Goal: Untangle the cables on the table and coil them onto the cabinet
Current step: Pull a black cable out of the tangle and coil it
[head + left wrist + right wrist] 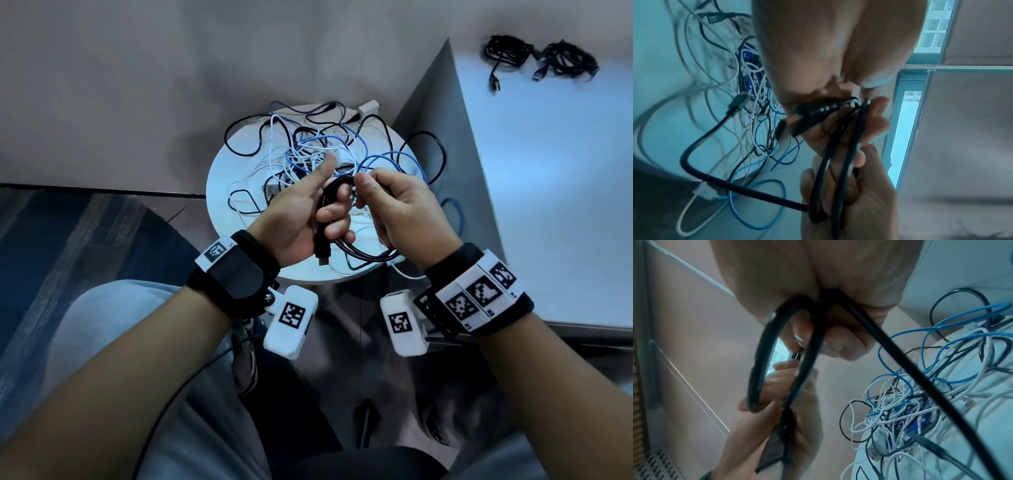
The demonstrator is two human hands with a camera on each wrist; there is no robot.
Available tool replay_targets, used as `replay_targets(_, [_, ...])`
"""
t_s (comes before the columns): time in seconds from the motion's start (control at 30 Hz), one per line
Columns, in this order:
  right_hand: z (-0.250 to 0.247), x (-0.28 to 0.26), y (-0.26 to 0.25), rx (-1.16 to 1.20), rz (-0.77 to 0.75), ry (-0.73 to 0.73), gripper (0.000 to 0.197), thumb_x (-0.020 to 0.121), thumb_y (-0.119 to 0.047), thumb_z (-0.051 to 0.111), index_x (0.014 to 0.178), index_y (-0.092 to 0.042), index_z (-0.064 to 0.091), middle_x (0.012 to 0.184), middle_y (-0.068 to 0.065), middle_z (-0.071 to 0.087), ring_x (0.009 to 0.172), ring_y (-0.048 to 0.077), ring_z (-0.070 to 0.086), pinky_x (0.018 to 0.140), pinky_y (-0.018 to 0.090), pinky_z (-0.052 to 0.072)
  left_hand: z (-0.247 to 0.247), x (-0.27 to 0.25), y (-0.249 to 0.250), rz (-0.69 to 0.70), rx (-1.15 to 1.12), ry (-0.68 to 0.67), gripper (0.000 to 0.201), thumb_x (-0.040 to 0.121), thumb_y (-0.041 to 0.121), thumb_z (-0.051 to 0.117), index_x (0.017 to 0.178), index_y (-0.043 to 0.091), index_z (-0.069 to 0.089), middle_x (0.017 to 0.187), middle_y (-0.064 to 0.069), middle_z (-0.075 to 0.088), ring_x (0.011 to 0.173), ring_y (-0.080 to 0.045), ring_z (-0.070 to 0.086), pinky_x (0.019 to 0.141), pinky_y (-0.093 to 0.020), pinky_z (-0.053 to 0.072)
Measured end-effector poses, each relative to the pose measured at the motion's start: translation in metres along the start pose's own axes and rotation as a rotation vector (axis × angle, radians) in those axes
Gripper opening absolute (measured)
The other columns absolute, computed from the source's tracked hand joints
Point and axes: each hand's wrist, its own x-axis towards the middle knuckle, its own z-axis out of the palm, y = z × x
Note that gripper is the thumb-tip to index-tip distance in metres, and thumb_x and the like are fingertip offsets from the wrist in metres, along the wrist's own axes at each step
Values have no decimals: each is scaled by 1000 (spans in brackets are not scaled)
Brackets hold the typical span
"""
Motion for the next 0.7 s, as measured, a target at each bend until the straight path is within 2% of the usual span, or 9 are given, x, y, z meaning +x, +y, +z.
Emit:
replay_targets(0.07, [1, 1, -2, 17, 5, -17, 34, 105, -27, 51, 72, -20, 57, 45, -10, 44, 36, 5, 37, 39, 24, 28, 1, -1, 1, -16, -62, -66, 55, 105, 54, 31, 65, 20, 50, 42, 9, 25, 37, -10, 28, 52, -28, 44])
replay_targets(0.1, [1, 1, -3, 50, 17, -30, 34, 104, -28, 51, 73, -17, 57, 46, -5, 41, 36, 11, 34, 37, 29, 25, 1, -1, 2, -21, -84, -96, 55, 106, 51, 31, 63, 21, 49, 42, 9, 22, 37, -10, 24, 50, -27, 42])
replay_targets(0.17, [-1, 1, -3, 127, 37, -49, 35, 104, -29, 51, 74, -13, 57, 45, -1, 37, 34, 16, 31, 37, 31, 24, 0, -1, 3, -27, -111, -135, 54, 107, 47, 31, 62, 22, 49, 44, 9, 17, 37, -10, 20, 49, -25, 41])
replay_targets(0.23, [-4, 1, -3, 175, 47, -51, 36, 103, -30, 53, 73, -11, 60, 43, -3, 35, 34, 16, 29, 36, 29, 26, -1, -1, 4, -30, -113, -141, 52, 107, 45, 32, 63, 21, 49, 42, 10, 20, 36, -8, 30, 55, -26, 47])
replay_targets(0.33, [-7, 1, -1, 199, 70, -34, 38, 100, -33, 57, 71, -10, 62, 42, -5, 31, 34, 14, 26, 35, 24, 29, 1, -2, 4, -51, -64, -148, 51, 105, 46, 34, 63, 21, 49, 39, 10, 28, 39, -12, 43, 69, -34, 55])
replay_targets(0.43, [-6, 1, 0, 215, 74, -39, 38, 99, -34, 58, 69, -11, 62, 42, -6, 29, 35, 14, 25, 35, 23, 29, 3, -4, 3, -63, -73, -174, 58, 105, 52, 29, 61, 20, 49, 38, 10, 26, 35, -11, 38, 64, -32, 51])
replay_targets(0.5, [-4, 1, -1, 241, 77, -35, 38, 98, -35, 59, 70, -10, 61, 42, -5, 31, 34, 14, 27, 36, 23, 30, 2, -4, 3, -35, -123, -190, 59, 106, 52, 28, 60, 21, 48, 37, 10, 28, 33, -8, 35, 58, -28, 47])
replay_targets(0.57, [-4, 3, -1, 281, 96, -26, 37, 95, -39, 60, 73, -9, 61, 47, -1, 39, 35, 15, 34, 37, 22, 30, 0, -3, 4, -6, -186, -230, 58, 106, 50, 26, 61, 21, 49, 38, 10, 32, 34, -6, 36, 57, -26, 46])
replay_targets(0.7, [-2, 5, 6, 367, 171, 30, 37, 98, -42, 53, 84, -9, 58, 60, 2, 51, 43, 18, 50, 39, 25, 38, -6, -3, 13, 92, -317, -263, 54, 105, 48, 30, 72, 16, 59, 41, 9, 39, 43, -9, 45, 76, -32, 55])
